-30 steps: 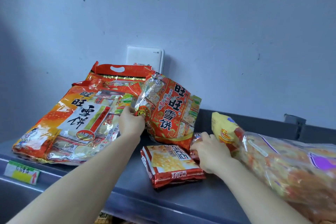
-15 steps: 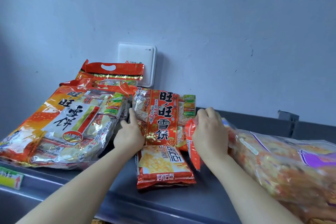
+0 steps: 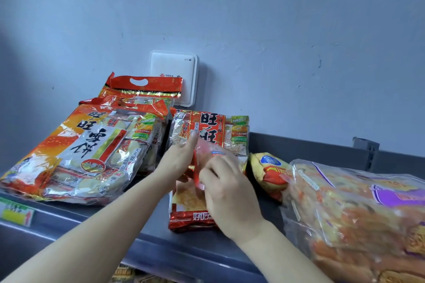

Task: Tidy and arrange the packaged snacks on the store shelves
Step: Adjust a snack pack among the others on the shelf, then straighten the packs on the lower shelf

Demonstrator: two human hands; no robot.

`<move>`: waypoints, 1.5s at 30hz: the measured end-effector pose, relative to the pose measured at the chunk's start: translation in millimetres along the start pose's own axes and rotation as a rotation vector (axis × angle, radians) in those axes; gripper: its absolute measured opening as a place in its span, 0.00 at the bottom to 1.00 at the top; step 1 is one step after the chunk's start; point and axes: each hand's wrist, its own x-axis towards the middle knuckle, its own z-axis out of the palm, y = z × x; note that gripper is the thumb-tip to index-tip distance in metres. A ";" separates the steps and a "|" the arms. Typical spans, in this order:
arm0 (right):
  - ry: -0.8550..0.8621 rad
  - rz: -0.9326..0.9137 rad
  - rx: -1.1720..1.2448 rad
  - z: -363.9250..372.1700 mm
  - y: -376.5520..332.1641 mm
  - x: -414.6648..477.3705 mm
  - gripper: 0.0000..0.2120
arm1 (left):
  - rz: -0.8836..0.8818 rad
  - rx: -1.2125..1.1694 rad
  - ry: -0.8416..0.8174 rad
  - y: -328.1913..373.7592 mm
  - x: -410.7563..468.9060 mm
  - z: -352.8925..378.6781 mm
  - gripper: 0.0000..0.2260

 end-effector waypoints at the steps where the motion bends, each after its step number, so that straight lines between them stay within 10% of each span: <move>1: -0.026 -0.007 0.010 -1.2 -3.0 -2.9 0.08 | -0.082 -0.138 -0.101 5.5 -6.2 -0.7 0.29; 7: -0.169 -0.009 0.235 -18.4 -8.6 -24.8 0.05 | -0.101 -0.410 -0.103 12.1 -30.7 -2.8 0.15; 14: 0.061 0.575 0.529 -51.7 -0.2 -37.5 0.11 | 0.026 -0.691 0.092 16.1 -84.4 -8.9 0.14; 23: -0.229 0.825 1.060 -85.9 -32.1 -74.3 0.22 | 0.038 -0.714 0.173 -3.8 -180.2 -12.5 0.20; 45: -0.006 1.074 0.659 -250.0 -93.9 -263.3 0.08 | -0.071 -0.425 0.045 -78.1 -406.7 97.6 0.29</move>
